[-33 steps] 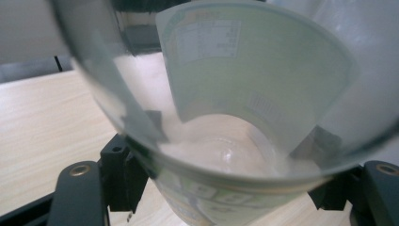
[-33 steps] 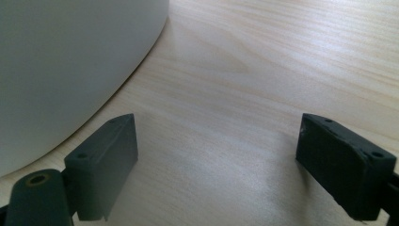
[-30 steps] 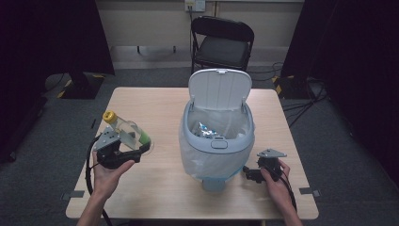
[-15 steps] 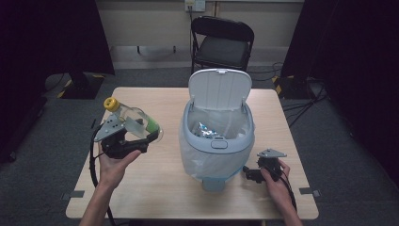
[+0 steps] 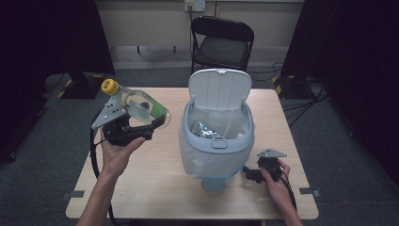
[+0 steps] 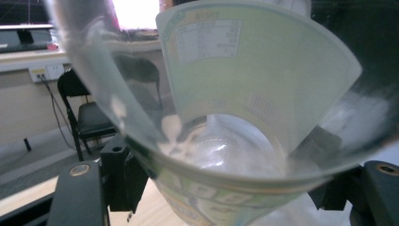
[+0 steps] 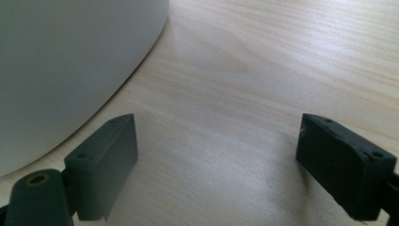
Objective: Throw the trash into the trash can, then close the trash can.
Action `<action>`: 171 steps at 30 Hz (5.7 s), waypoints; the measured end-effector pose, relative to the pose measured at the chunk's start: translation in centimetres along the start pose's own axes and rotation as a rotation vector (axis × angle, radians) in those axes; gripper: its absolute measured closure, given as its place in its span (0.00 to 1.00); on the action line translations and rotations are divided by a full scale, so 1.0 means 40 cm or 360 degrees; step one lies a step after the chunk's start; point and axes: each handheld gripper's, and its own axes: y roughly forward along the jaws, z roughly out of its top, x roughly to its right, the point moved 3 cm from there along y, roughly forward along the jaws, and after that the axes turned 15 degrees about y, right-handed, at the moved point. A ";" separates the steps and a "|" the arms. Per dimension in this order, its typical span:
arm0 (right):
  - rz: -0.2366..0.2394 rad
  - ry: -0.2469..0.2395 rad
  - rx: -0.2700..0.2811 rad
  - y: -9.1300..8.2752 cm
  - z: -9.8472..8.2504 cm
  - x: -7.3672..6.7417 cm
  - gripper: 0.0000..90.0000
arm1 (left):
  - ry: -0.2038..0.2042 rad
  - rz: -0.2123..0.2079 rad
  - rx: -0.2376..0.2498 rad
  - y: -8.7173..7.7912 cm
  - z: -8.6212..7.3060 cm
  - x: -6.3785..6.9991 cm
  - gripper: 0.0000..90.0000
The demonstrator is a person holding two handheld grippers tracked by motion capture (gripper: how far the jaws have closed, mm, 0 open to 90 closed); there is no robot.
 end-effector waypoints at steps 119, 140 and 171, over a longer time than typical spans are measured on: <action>0.0001 -0.0005 -0.0004 0.002 0.001 0.000 0.13 | -0.0159 -0.0104 -0.0110 0.227 0.079 -0.117 0.30; 0.0001 -0.0020 0.0002 0.002 0.002 0.002 0.13 | -0.0225 -0.0261 -0.0074 0.302 0.116 -0.116 0.32; 0.0001 -0.0019 0.0002 0.002 0.002 0.001 0.13 | 0.0098 -0.0637 -0.0219 0.284 0.097 0.147 0.27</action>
